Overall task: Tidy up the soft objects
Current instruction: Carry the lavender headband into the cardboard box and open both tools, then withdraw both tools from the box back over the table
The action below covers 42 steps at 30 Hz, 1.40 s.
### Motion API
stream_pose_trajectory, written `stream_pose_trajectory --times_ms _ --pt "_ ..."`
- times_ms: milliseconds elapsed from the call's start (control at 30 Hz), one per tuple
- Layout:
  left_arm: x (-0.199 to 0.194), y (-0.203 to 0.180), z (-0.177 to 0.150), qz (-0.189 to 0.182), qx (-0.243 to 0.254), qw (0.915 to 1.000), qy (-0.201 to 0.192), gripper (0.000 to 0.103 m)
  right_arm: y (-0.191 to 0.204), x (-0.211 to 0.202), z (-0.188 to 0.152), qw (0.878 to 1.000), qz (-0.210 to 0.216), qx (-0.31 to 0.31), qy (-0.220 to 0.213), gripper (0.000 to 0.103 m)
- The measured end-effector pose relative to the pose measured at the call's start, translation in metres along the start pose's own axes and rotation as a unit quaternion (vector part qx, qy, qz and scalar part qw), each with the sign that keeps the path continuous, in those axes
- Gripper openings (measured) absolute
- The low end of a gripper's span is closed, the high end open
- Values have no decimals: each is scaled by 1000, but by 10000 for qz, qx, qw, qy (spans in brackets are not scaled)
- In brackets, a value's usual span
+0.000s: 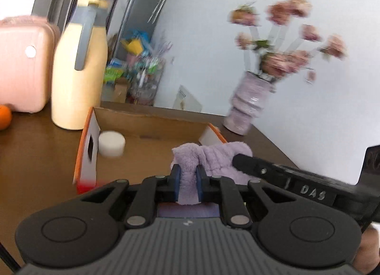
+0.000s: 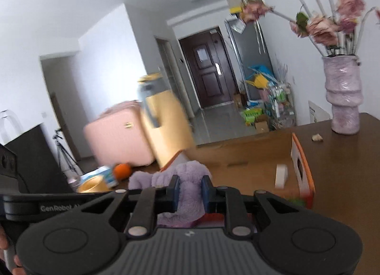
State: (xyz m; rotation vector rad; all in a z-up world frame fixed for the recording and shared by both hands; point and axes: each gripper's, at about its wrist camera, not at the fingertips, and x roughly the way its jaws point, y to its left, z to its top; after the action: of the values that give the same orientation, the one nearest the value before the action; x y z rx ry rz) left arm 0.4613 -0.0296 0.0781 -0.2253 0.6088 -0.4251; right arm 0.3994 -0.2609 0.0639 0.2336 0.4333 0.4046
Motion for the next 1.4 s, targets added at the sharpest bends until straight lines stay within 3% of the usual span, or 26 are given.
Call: stream_pose_trajectory --times_ms 67,167,333,433,500,600,700,833,1033,1267,1400 --pt "42 15 31 105 -220 9994 265 14 -18 51 31 9997 -83 96 222 19" --pt "110 38 69 283 -166 9968 735 14 -48 124 64 9967 -247 409 661 19" --pt "202 72 80 869 -127 9872 1331 15 -93 238 84 9829 -564 841 1539 19" --pt "228 82 78 1064 -197 9830 1484 16 -103 284 77 9773 -772 809 1799 19" --pt "236 87 73 1063 -79 9814 1597 19 -104 304 69 9747 -907 728 1906 26" --pt "231 91 73 989 35 9833 1528 38 -107 319 61 9670 -991 878 2176 28" --pt "214 89 76 942 48 9864 1346 42 -103 314 65 9700 -1067 773 2044 49" --pt "180 73 84 1000 296 9894 1014 48 -106 293 79 9740 -1193 623 1825 51" --pt "105 44 81 1341 834 9863 470 58 -101 219 96 9805 -1170 517 1495 58" --pt "18 14 61 1446 869 9856 99 65 -78 122 107 9841 -1373 15 1123 67" --pt "-19 -1 40 1727 781 9816 -251 72 -60 70 104 9856 -1415 -128 911 72"
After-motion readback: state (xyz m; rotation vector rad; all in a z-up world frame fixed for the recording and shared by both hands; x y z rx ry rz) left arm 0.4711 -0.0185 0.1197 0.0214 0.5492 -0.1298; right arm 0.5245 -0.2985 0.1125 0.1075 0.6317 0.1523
